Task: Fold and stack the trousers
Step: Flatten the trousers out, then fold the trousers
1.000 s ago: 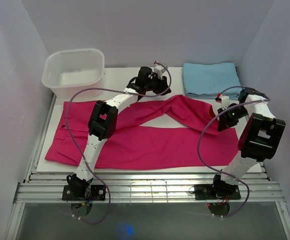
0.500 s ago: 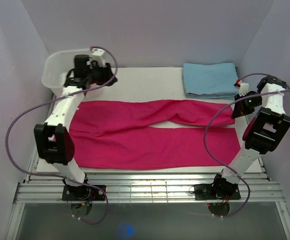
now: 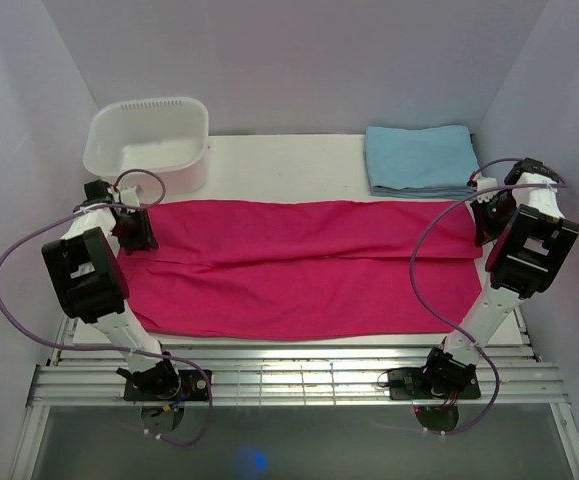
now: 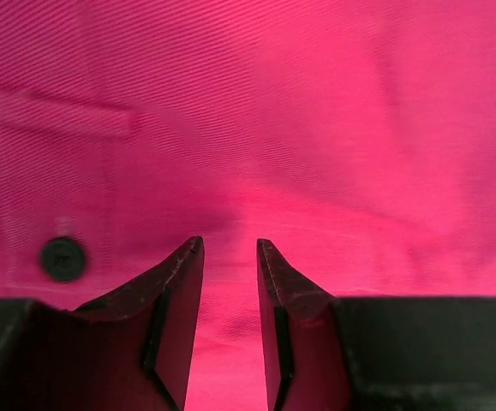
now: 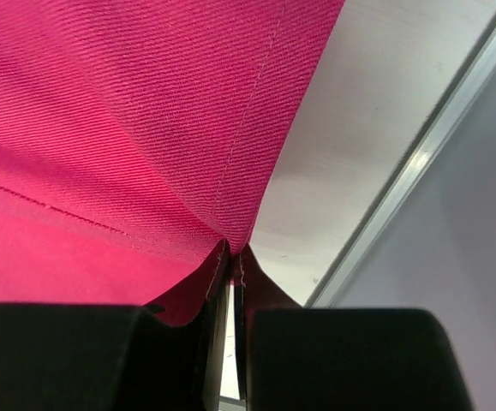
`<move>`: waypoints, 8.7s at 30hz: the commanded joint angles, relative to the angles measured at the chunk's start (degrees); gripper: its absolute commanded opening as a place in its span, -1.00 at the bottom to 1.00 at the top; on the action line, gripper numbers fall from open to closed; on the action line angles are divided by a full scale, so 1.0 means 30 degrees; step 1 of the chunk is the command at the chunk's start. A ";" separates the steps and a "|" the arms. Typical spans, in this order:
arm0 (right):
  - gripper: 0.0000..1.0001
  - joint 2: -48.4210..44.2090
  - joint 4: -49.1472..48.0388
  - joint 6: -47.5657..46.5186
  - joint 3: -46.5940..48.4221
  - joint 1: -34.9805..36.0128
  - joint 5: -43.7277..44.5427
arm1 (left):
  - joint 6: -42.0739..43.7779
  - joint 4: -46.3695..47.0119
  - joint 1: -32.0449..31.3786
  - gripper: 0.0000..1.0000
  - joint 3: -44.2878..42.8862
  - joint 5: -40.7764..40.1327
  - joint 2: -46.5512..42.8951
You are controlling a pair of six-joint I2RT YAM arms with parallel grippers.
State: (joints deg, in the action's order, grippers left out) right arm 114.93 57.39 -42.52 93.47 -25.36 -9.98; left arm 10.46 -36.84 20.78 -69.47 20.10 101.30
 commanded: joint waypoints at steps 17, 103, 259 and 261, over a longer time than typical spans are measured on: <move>-0.31 -0.0900 -0.0790 -0.0562 0.0307 0.0222 0.0279 | 0.1436 -0.0815 0.4559 -0.18 0.0042 -0.1720 -0.1010; 0.40 -0.3159 -0.0204 -0.7357 -0.1136 0.3973 -0.1535 | 1.3655 -0.6242 0.4881 0.32 -0.7624 0.8411 -0.0019; 0.27 -0.9484 -0.0520 -0.9559 -1.1612 0.1919 -0.2624 | 2.3530 -0.9761 0.9365 0.31 0.1178 0.8043 -0.4557; 0.23 -0.9250 -0.2160 -0.9003 -1.2843 0.2507 -0.1424 | 2.2244 -0.8296 0.9102 0.24 0.2060 0.7105 -0.4295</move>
State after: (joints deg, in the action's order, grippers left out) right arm 86.39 56.38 -76.49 57.95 -19.40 -17.34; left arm 82.08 -66.52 48.80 -65.95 43.86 87.74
